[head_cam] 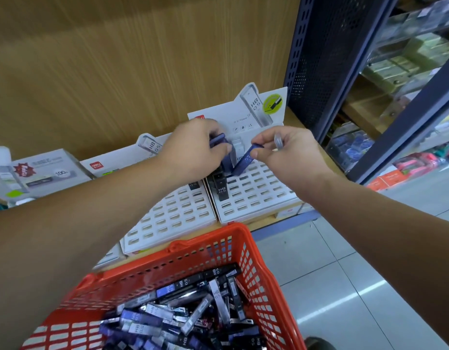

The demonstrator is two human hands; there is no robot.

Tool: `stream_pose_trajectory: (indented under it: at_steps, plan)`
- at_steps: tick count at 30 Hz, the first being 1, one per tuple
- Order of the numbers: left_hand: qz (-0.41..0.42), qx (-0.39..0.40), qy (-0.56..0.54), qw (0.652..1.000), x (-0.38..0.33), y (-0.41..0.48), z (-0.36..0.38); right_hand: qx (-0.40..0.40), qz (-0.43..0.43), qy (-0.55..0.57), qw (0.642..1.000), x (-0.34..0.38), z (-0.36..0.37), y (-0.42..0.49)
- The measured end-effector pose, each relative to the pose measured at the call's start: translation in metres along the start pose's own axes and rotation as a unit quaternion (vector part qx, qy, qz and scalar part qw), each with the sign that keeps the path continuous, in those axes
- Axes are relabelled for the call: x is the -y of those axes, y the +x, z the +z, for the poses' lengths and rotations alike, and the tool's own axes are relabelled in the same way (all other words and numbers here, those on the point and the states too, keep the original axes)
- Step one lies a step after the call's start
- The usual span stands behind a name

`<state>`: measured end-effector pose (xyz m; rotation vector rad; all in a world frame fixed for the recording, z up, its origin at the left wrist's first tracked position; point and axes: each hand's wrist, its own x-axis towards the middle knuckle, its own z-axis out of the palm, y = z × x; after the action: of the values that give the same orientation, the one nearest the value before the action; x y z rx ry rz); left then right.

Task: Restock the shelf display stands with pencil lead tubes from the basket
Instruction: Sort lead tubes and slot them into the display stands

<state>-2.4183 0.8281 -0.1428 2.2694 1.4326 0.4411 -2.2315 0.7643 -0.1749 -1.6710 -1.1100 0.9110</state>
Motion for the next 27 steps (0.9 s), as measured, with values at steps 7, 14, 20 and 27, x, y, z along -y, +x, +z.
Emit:
stream_pose_trajectory:
  at_steps: [7, 14, 20, 27]
  plan:
    - [-0.096, -0.002, -0.126, 0.987, 0.023, -0.02, -0.035, 0.027, -0.032, -0.073, 0.996, 0.004, 0.022, 0.002]
    - [-0.123, -0.02, -0.164, 0.979, 0.031, -0.029, -0.044, 0.061, -0.068, -0.148, 0.985, 0.011, 0.033, 0.009]
    - [-0.127, -0.033, -0.218, 0.967, 0.038, -0.033, -0.044, 0.083, -0.083, -0.185, 0.976, 0.012, 0.035, 0.011]
    - [-0.095, -0.042, -0.241, 0.965, 0.032, -0.036, -0.037, 0.074, -0.083, -0.24, 0.964, -0.004, 0.033, 0.01]
